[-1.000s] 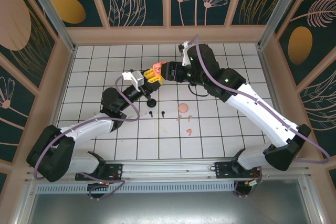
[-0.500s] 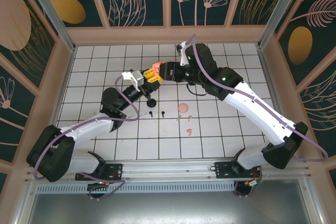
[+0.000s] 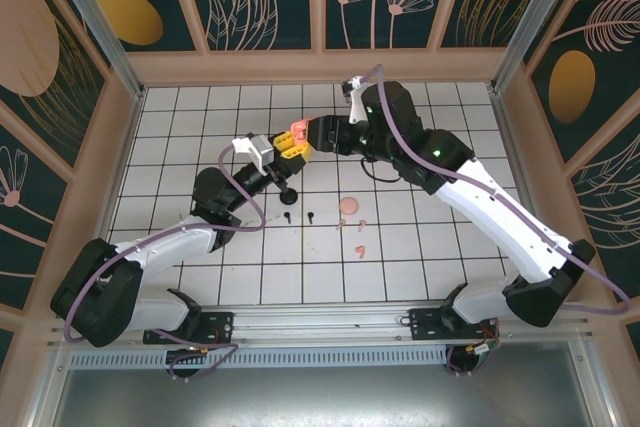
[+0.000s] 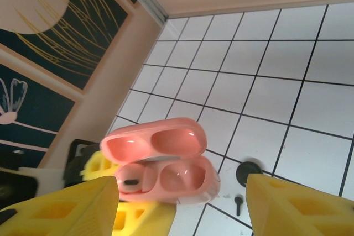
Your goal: Insert wireless bluetooth earbuds into charging case
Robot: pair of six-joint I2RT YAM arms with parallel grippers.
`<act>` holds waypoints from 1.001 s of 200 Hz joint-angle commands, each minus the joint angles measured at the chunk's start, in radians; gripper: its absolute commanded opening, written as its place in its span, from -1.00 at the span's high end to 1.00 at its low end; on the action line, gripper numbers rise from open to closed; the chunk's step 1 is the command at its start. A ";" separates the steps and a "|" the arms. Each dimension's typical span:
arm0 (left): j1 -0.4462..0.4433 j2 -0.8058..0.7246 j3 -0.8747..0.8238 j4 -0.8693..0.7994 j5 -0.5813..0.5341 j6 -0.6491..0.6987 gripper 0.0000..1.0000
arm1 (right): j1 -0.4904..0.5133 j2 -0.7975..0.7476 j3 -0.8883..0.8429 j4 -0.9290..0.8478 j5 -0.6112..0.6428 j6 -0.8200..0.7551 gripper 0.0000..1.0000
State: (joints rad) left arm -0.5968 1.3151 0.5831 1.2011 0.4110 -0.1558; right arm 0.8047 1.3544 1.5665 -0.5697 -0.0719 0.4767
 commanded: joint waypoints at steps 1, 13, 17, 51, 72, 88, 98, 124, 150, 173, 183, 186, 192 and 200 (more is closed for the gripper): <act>-0.006 -0.020 -0.006 0.057 0.009 -0.018 1.00 | -0.007 -0.056 0.002 -0.006 0.011 -0.009 -0.26; -0.006 -0.024 -0.009 0.054 0.006 -0.015 1.00 | -0.007 -0.076 -0.011 -0.009 0.028 -0.001 -0.26; -0.005 -0.025 -0.011 0.052 0.004 -0.013 1.00 | -0.007 -0.086 -0.017 -0.010 0.037 0.004 -0.26; -0.006 -0.062 -0.046 0.045 -0.016 -0.005 1.00 | -0.023 -0.196 -0.202 -0.034 0.146 0.074 -0.26; -0.006 -0.093 -0.087 0.042 -0.023 -0.001 1.00 | -0.030 -0.253 -0.361 -0.063 0.233 0.138 -0.26; -0.006 -0.117 -0.124 0.036 -0.029 -0.007 1.00 | -0.031 -0.280 -0.493 -0.061 0.261 0.182 -0.26; -0.005 -0.136 -0.148 0.033 -0.033 -0.012 1.00 | -0.030 -0.281 -0.569 -0.058 0.271 0.215 -0.25; -0.005 -0.187 -0.208 0.027 -0.053 -0.028 1.00 | -0.025 -0.263 -0.744 -0.011 0.258 0.317 -0.22; -0.005 -0.237 -0.261 0.017 -0.067 -0.035 1.00 | 0.021 -0.218 -0.832 0.025 0.270 0.418 -0.21; -0.006 -0.271 -0.298 0.017 -0.081 -0.040 1.00 | 0.079 -0.148 -0.844 0.034 0.287 0.477 -0.21; -0.006 -0.282 -0.311 0.018 -0.087 -0.042 1.00 | 0.100 -0.104 -0.838 0.034 0.291 0.493 -0.21; -0.006 -0.285 -0.314 0.019 -0.088 -0.042 1.00 | 0.104 -0.090 -0.835 0.031 0.294 0.496 -0.20; -0.006 -0.290 -0.319 0.018 -0.090 -0.042 1.00 | 0.116 -0.063 -0.827 0.028 0.297 0.502 -0.20; -0.005 -0.298 -0.326 0.019 -0.093 -0.042 1.00 | 0.129 -0.025 -0.813 0.021 0.302 0.506 -0.20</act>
State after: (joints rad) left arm -0.5968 1.0466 0.2775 1.1999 0.3420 -0.1787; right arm 0.8974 1.2442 0.7303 -0.5583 0.1890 0.9070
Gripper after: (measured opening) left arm 0.212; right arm 0.603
